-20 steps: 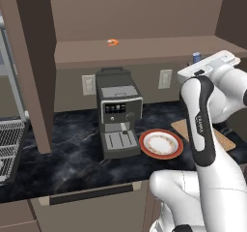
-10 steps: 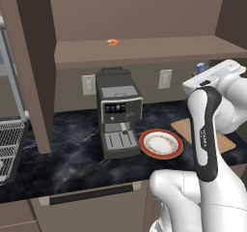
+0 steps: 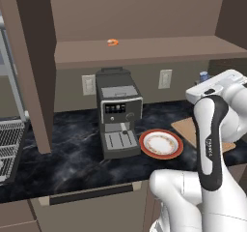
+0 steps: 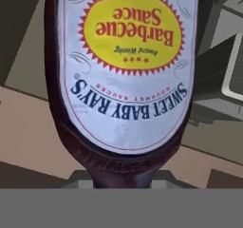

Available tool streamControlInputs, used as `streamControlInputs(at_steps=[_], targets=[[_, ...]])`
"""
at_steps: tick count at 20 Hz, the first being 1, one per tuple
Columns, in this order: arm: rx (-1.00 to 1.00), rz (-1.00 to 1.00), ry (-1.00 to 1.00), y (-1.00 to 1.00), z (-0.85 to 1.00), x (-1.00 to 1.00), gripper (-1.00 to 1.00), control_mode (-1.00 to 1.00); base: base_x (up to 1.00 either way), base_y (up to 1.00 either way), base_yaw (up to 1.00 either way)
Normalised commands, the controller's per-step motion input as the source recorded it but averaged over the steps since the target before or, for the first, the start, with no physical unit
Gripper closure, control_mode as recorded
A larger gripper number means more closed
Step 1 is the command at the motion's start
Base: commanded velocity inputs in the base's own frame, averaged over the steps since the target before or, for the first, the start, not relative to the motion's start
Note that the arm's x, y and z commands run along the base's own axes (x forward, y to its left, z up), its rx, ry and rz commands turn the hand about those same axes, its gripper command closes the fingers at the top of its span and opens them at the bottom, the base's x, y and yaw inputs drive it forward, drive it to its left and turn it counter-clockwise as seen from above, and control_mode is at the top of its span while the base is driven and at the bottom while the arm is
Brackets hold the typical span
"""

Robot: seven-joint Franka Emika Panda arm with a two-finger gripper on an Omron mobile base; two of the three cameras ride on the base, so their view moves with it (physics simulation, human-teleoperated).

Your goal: Pick the chicken drumstick from the plate and place it on the cutting board. Then pick the condiment bottle from the cabinet and place it next to the cutting board.

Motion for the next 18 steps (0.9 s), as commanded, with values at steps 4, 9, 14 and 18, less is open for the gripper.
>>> streamControlInputs(at_steps=[4, 9, 14, 18], targets=[[0.19, 0.00, 0.00, 0.00, -0.19, -0.02, 1.00, -1.00, 0.00, 0.00, 0.00], [0.17, 0.00, 0.00, -0.01, -0.05, -0.01, 1.00, -1.00, 0.00, 0.00, 0.00], [0.13, 0.00, 0.00, -0.05, 0.00, 0.00, 1.00, -1.00, 0.00, 0.00, 0.00], [0.06, 0.00, 0.00, -0.09, 0.00, 0.00, 1.00, -1.00, 0.00, 0.00, 0.00]])
